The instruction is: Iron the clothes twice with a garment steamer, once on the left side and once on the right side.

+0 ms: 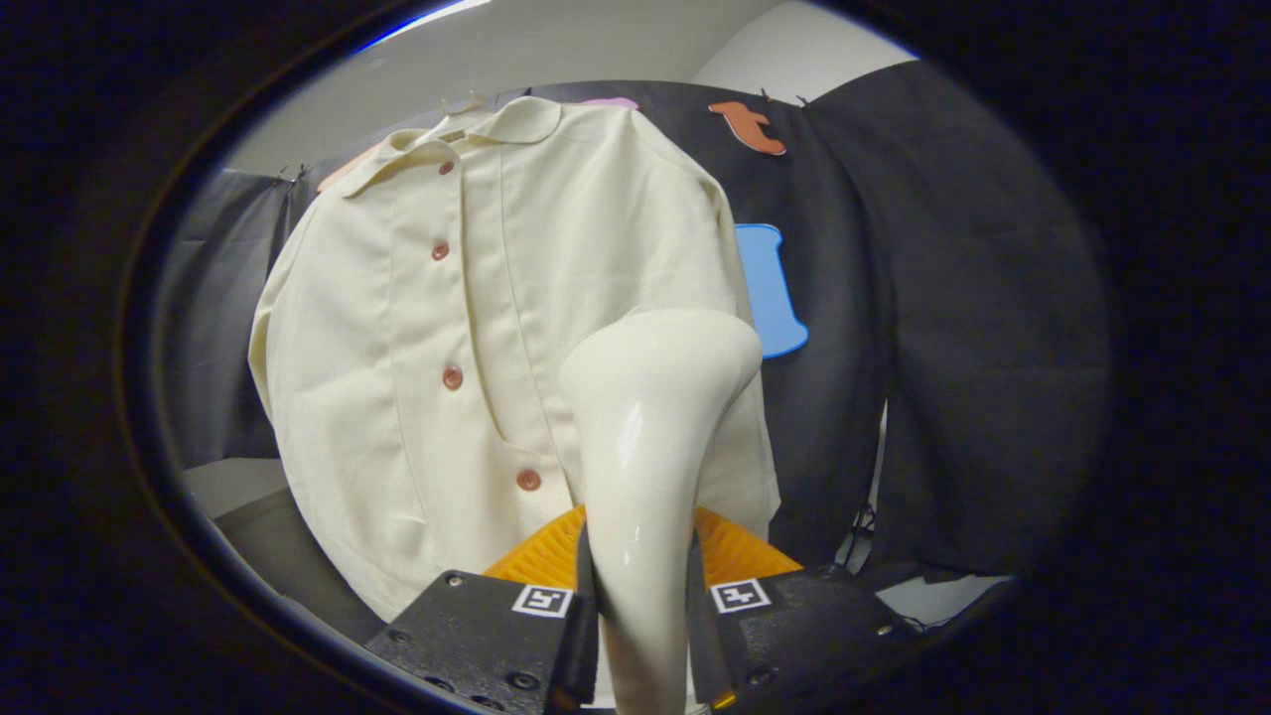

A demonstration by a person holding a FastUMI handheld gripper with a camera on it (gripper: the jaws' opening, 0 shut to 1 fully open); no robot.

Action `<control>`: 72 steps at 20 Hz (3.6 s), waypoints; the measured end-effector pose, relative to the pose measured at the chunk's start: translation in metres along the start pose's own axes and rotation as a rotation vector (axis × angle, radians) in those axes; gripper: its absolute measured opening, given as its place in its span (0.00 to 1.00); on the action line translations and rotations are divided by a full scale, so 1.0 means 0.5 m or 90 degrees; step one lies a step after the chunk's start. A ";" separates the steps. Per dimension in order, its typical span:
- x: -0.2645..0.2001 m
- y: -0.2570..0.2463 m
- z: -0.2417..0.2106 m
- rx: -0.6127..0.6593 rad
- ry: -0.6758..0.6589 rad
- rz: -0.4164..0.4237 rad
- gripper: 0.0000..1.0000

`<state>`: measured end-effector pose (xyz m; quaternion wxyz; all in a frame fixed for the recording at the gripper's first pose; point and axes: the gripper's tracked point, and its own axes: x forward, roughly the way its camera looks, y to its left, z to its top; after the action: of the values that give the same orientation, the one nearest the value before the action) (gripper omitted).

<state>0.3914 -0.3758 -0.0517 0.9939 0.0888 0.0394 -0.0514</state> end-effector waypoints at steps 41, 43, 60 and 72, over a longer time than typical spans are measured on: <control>-0.283 0.129 -0.208 -0.023 0.065 -0.048 0.37; -0.319 0.175 -0.172 -0.028 0.049 -0.042 0.37; -0.640 0.470 0.020 -0.087 -0.059 -0.042 0.37; -0.820 0.645 0.120 -0.052 -0.159 0.010 0.37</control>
<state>0.0244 -0.0318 0.0986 0.9942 0.0417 -0.0837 -0.0526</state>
